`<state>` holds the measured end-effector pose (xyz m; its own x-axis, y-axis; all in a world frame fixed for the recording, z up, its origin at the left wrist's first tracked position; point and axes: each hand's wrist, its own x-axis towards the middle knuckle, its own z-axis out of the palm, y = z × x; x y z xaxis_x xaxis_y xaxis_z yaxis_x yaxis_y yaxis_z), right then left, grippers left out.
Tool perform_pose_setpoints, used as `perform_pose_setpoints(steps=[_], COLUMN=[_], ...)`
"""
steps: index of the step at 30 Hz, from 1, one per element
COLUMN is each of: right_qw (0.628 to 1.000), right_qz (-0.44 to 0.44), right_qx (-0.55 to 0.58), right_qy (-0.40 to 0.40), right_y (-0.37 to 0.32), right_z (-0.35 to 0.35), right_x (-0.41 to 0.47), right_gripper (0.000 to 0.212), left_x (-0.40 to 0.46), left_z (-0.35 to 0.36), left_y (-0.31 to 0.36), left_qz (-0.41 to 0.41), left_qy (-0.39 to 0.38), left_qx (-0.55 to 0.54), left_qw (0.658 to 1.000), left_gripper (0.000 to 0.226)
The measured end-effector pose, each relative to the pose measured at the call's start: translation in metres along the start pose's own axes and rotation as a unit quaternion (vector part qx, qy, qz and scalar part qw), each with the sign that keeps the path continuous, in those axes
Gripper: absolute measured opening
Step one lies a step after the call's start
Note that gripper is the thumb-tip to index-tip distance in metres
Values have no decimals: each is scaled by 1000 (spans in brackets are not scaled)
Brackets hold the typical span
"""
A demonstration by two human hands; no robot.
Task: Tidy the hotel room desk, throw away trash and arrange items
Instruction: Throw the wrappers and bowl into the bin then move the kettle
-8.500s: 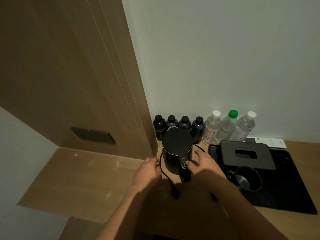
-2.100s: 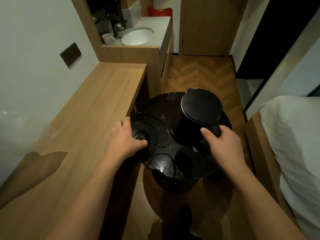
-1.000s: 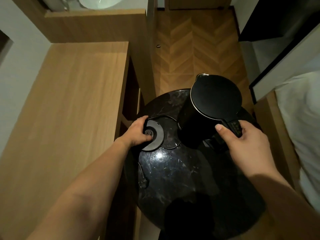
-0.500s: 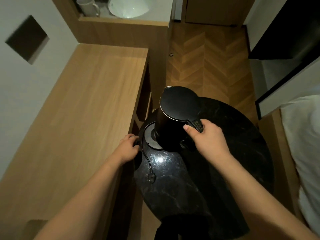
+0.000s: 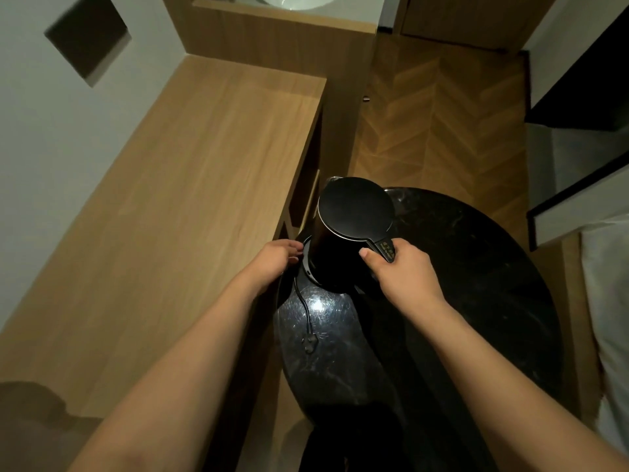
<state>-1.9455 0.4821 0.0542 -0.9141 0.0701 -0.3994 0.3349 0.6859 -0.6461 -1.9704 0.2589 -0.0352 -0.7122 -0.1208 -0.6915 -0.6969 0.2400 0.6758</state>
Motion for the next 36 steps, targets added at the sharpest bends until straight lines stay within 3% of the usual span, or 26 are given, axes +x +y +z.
perform_pose_setpoints(steps=[6, 15, 21, 24, 28, 36], right_qw=[1000, 998, 997, 997, 995, 991], right_qz=[-7, -17, -17, -19, -24, -36], right_qx=[-20, -51, -70, -73, -85, -105], right_qy=[-19, -22, -30, -29, -48, -70], right_y=[-8, -12, -15, -18, -20, -17], right_z=[3, 7, 9, 12, 14, 13], right_x=[10, 13, 12, 10, 10, 5], right_gripper=[34, 36, 37, 39, 37, 36], left_x=[11, 27, 23, 7, -12, -15], left_z=[7, 5, -18, -22, -8, -4], left_y=[14, 37, 41, 51, 66, 65], left_qz=[-19, -40, -1, 33, 79, 96], left_qy=[-20, -39, -55, -72, -91, -47], left_qx=[-35, -149, -209, -178, -103, -28], left_qw=[999, 987, 976, 981, 987, 994], left_gripper=[25, 52, 79, 73, 45, 49])
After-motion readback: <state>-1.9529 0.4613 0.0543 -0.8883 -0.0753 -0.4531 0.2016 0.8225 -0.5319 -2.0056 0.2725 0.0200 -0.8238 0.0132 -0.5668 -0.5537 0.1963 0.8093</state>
